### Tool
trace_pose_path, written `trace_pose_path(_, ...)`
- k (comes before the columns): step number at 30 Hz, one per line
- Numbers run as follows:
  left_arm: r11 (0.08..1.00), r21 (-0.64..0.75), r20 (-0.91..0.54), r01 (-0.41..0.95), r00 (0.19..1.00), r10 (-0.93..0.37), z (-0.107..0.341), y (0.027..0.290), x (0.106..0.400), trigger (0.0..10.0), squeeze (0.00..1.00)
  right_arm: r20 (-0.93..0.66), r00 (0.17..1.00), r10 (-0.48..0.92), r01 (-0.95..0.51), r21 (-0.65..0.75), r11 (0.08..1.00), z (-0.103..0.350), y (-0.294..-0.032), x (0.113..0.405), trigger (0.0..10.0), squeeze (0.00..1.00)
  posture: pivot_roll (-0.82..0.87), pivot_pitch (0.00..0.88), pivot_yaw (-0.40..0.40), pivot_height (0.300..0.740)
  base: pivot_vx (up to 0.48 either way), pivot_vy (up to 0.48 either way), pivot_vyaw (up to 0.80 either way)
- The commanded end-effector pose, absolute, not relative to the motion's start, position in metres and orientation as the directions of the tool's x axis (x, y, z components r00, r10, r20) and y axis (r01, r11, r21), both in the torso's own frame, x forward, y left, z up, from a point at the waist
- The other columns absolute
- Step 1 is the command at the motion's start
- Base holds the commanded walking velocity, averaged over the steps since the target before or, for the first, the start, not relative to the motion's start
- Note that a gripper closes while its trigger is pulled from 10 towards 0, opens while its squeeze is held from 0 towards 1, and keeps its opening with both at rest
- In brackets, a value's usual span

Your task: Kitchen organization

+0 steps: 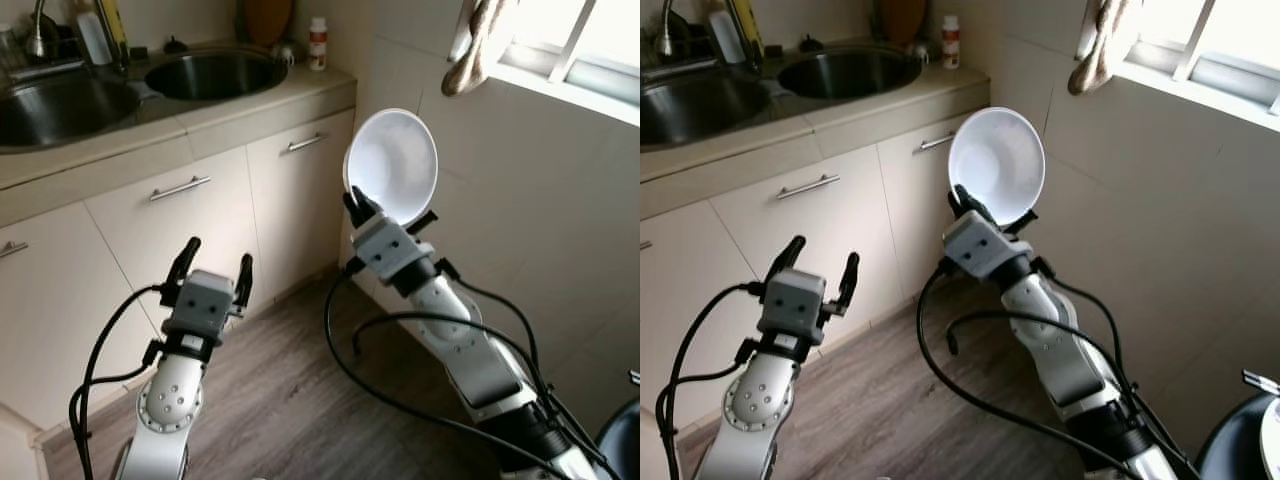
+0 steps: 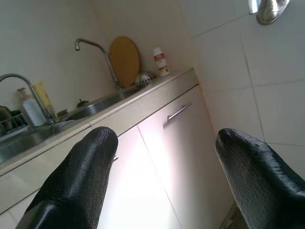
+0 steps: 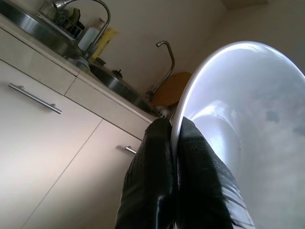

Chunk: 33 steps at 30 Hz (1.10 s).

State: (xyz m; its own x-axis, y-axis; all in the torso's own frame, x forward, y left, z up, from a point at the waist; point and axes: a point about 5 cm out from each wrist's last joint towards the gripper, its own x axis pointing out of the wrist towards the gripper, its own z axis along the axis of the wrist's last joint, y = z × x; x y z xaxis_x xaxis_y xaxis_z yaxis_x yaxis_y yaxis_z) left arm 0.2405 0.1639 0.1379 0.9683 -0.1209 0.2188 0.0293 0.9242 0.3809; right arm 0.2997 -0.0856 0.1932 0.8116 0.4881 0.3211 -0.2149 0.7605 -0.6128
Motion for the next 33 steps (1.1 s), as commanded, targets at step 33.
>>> trace_pose_path(33, 0.929, 0.365, 0.228, 0.06, 0.962, -0.152, 0.1399, 0.1583, 0.2433, 10.0, 0.0, 0.326, 0.826, 0.459, -0.188, -0.609, 0.771, 0.1959, -0.0867, 0.305, 10.0, 0.0, 0.12, 0.0, -0.045, 0.74, 0.272, 0.0, 0.26)
